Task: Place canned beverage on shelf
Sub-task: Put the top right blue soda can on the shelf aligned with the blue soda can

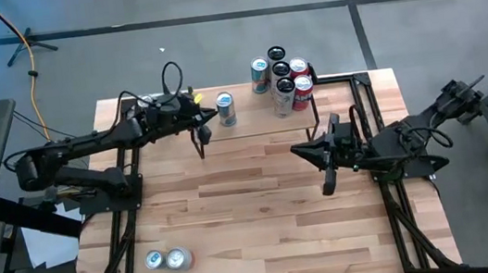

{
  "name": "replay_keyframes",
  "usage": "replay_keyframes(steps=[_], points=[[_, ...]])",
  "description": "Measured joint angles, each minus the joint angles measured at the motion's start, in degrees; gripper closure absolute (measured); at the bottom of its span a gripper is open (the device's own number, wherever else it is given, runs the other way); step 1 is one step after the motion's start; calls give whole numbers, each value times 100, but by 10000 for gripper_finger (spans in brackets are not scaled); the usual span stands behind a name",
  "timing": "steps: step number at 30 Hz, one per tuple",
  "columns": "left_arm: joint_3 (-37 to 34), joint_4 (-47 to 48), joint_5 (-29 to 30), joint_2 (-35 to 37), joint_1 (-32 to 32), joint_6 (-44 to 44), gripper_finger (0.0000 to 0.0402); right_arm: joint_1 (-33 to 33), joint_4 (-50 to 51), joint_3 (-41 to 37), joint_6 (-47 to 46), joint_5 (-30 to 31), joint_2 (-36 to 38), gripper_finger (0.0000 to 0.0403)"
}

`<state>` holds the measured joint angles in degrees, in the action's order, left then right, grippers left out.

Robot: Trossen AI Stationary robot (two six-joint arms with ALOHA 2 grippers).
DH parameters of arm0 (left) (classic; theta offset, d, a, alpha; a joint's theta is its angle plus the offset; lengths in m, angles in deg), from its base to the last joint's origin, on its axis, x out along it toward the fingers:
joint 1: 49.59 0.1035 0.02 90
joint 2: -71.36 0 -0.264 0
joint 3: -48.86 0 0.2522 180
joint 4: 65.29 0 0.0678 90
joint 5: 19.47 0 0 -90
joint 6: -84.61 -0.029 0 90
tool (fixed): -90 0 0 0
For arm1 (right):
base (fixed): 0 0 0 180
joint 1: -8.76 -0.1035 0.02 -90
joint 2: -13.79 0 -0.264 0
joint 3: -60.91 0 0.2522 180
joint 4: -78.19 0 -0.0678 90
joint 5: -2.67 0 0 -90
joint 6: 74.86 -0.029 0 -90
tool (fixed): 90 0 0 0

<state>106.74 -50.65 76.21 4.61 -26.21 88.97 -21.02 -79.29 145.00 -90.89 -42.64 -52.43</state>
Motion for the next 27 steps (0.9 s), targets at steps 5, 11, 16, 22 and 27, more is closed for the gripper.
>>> replay_keyframes(steps=[5,11,16,22,27], points=[[0,-601,-24,-418,-162,155,401,-29,155,-2,-9,34,0,402],[0,-1171,72,-833,-306,296,401,-29,387,-4,-196,37,0,402],[0,-1661,361,-1148,-363,438,401,-29,436,-7,-197,37,-2,402],[0,-2075,417,-1441,-377,616,401,-29,549,-9,-195,37,-2,403],[255,-1656,495,-1492,-487,685,401,-24,591,-11,-151,37,-2,403]])
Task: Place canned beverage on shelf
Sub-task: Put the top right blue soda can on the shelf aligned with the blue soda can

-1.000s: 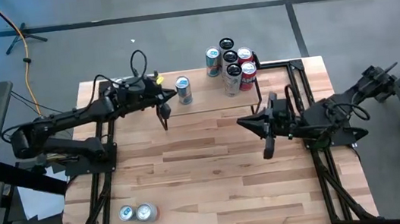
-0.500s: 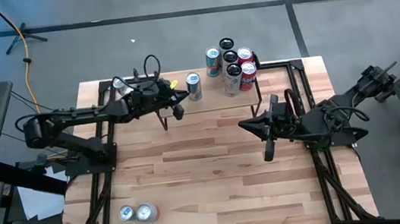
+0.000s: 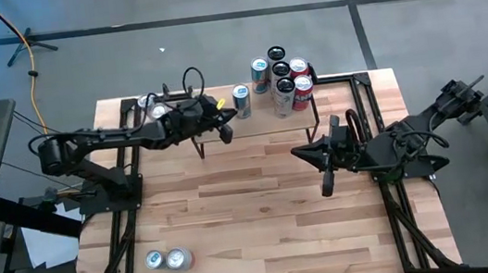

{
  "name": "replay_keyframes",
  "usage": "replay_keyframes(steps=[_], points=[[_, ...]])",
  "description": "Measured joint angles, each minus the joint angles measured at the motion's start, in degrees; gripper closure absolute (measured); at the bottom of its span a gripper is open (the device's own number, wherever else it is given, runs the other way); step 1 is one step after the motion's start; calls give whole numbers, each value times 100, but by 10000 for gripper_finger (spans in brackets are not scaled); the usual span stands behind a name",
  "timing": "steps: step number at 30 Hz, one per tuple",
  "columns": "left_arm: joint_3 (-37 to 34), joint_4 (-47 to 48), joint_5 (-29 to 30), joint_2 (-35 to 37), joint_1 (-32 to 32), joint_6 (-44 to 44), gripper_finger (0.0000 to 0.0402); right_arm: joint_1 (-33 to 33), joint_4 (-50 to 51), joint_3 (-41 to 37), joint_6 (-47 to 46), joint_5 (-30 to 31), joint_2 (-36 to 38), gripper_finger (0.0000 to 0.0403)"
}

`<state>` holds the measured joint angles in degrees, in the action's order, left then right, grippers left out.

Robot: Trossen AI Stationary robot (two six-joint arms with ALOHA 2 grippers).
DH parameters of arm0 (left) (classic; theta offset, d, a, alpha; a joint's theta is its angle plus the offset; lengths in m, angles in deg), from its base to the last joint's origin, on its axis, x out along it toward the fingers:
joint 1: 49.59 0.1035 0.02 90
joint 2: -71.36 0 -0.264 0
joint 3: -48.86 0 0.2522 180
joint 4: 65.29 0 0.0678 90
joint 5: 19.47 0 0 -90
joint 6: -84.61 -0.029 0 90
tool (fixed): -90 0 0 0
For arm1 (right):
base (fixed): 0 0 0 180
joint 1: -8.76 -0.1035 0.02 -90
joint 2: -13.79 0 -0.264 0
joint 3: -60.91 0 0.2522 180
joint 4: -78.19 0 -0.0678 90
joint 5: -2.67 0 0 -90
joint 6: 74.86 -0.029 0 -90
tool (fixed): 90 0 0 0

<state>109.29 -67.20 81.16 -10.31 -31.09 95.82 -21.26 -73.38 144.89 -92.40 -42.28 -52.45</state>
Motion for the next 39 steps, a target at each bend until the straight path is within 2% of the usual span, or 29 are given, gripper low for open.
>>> replay_keyframes(steps=[5,10,17,24,39], points=[[573,749,582,128,-109,-429,401,1,143,0,3,0,0,403],[1053,1550,858,134,-4,-685,401,1,209,0,-37,0,0,403],[1093,1399,884,33,73,-685,401,1,327,0,-39,0,0,403],[1095,1108,874,-533,0,-439,401,1,403,0,-39,0,0,403],[2230,1107,792,-1496,-35,-398,401,1,715,0,-41,108,-13,403]])
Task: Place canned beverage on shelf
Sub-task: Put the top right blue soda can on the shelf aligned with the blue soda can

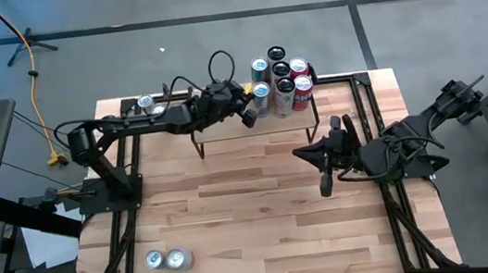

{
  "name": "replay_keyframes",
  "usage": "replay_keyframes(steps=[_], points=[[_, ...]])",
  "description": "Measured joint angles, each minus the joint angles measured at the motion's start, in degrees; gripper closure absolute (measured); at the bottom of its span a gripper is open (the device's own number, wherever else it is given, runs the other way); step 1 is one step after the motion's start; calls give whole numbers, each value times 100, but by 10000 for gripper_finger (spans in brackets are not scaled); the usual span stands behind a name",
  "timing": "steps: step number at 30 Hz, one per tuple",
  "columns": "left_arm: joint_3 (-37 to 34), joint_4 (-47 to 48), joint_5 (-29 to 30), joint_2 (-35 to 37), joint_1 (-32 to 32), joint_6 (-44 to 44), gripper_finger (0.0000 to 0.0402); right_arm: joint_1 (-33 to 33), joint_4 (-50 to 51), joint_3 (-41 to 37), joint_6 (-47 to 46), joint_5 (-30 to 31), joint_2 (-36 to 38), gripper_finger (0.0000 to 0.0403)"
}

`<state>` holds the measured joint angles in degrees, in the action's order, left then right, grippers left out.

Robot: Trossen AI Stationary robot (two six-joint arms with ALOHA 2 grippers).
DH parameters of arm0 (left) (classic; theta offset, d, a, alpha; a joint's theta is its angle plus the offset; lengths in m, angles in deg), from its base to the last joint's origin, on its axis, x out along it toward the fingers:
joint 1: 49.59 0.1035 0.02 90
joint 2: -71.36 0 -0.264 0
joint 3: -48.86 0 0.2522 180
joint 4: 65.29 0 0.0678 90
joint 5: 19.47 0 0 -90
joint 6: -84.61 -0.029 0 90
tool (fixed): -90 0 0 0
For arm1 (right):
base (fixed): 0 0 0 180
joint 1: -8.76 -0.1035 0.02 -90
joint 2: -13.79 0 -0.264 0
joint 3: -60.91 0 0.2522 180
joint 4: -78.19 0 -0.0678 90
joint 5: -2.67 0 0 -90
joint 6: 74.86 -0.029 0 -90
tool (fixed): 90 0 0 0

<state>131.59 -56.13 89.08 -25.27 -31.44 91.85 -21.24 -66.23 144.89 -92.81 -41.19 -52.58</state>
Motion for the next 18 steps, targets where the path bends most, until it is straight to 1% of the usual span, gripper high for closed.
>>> replay_keyframes(steps=[2,6,12,15,18], points=[[100,30,-1,-18,-2,-122,401,0,22,0,0,99,-2,403],[167,262,114,129,-12,-343,401,0,27,0,0,106,-2,403],[168,1378,271,633,-30,-388,401,0,197,0,-15,106,-2,403],[166,1948,269,917,-104,-371,401,0,428,0,-242,114,-2,403],[89,2022,52,1173,-231,-495,401,52,745,0,-622,189,-2,403]])
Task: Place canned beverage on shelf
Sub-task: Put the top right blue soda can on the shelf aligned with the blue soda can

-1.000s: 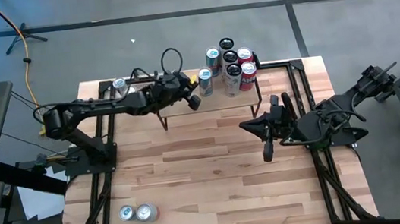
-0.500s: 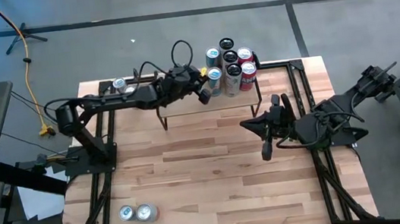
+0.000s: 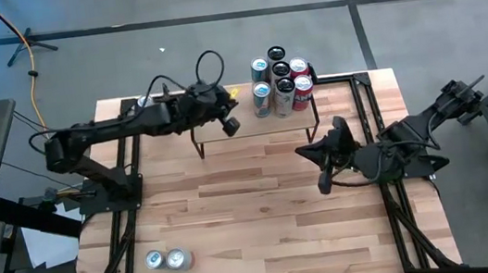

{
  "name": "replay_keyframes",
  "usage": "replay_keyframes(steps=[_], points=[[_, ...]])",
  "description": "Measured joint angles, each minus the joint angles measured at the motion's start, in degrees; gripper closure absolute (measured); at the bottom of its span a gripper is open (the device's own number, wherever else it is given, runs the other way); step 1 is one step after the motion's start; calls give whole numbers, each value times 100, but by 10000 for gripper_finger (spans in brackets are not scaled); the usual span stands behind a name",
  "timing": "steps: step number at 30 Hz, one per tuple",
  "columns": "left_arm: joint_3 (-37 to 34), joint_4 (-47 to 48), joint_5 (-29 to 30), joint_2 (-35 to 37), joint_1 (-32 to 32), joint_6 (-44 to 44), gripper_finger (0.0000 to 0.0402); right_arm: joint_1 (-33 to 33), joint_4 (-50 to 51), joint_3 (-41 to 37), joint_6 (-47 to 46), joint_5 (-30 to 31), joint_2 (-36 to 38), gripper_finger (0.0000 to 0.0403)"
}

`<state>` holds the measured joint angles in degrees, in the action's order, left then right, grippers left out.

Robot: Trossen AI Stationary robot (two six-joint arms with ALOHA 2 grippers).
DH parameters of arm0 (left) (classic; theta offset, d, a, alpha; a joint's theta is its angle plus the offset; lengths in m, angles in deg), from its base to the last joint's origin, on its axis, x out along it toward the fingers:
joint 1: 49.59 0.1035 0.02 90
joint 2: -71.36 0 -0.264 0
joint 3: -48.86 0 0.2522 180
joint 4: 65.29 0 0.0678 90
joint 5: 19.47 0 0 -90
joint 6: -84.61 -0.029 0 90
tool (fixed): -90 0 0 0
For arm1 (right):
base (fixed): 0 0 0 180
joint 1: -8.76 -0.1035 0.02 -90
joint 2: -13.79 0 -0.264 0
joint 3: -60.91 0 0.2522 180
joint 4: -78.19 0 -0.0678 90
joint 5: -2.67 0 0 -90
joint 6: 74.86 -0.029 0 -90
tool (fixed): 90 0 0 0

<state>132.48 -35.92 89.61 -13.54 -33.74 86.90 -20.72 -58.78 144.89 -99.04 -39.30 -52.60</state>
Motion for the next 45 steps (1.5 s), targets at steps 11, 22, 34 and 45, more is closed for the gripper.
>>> replay_keyframes(steps=[11,22,34,45], points=[[-1344,-1533,-578,1172,-852,-135,401,136,949,0,-1336,2,0,403],[-1337,-1755,-134,1076,-2130,-1904,401,191,991,0,-1137,732,0,403],[-45,-962,645,-228,-2189,-2813,402,363,1096,0,-1138,850,0,403],[38,-893,1182,-721,-1453,-3469,402,363,1082,0,-1183,849,0,403]])
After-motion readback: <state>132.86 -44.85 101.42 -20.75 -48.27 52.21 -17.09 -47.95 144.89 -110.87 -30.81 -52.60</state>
